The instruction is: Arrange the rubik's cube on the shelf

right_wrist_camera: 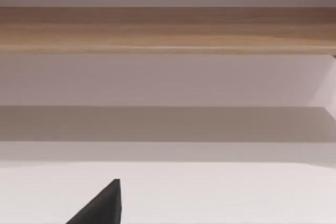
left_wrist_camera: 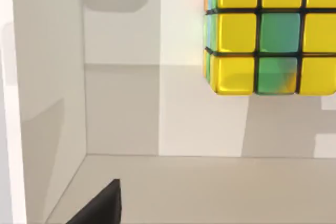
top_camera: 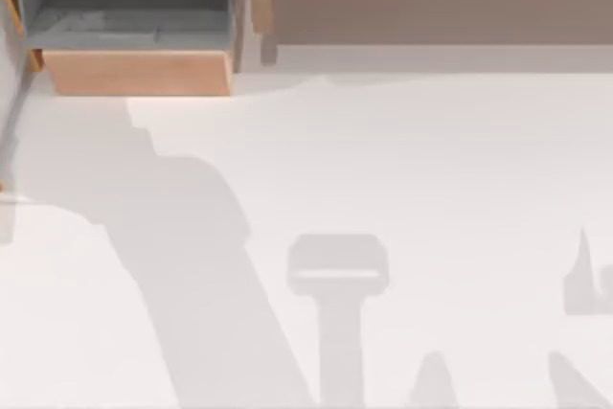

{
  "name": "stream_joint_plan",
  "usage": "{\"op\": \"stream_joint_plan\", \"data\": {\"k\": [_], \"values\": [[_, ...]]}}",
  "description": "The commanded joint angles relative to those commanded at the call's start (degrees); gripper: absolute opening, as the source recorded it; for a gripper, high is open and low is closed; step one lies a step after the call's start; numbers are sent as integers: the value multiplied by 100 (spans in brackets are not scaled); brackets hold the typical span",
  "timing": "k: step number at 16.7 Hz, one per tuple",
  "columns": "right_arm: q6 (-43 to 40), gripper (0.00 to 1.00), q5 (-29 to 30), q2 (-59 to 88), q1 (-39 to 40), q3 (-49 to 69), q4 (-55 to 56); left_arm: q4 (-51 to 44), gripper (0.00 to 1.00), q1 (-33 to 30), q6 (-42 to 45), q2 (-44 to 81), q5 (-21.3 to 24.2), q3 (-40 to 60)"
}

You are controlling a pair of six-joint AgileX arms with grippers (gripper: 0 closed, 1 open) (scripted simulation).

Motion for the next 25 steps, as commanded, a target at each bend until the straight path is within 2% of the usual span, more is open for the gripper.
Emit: {"op": "stream_joint_plan", "data": {"k": [4,13,18,25], "values": [[0,100,0,0,0,0,0,-31,100,34,83,-151,49,-130],[0,100,0,0,0,0,0,1392,100,-393,-352,945,-39,-436],[0,100,0,0,0,0,0,1477,100,-425,-390,1020,-57,-442],[0,100,0,0,0,0,0,1477,47,-425,-390,1020,-57,-442]]}}
